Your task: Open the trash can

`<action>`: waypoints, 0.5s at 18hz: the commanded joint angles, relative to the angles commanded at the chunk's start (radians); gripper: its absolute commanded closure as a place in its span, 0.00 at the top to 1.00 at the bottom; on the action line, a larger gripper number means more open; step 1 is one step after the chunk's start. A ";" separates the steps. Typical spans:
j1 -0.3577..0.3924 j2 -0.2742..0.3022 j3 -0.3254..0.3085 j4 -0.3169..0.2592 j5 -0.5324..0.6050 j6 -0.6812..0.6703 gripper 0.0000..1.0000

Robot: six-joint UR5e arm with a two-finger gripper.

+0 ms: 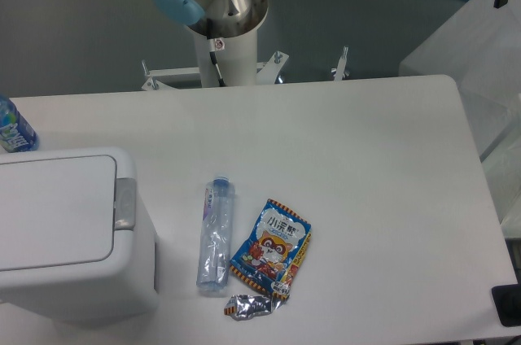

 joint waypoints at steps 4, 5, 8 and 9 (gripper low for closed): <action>-0.008 0.000 0.000 0.000 0.000 -0.015 1.00; -0.015 0.000 0.002 0.000 -0.002 -0.035 1.00; -0.069 0.000 0.002 0.000 -0.024 -0.219 1.00; -0.089 0.000 0.002 0.002 -0.034 -0.297 1.00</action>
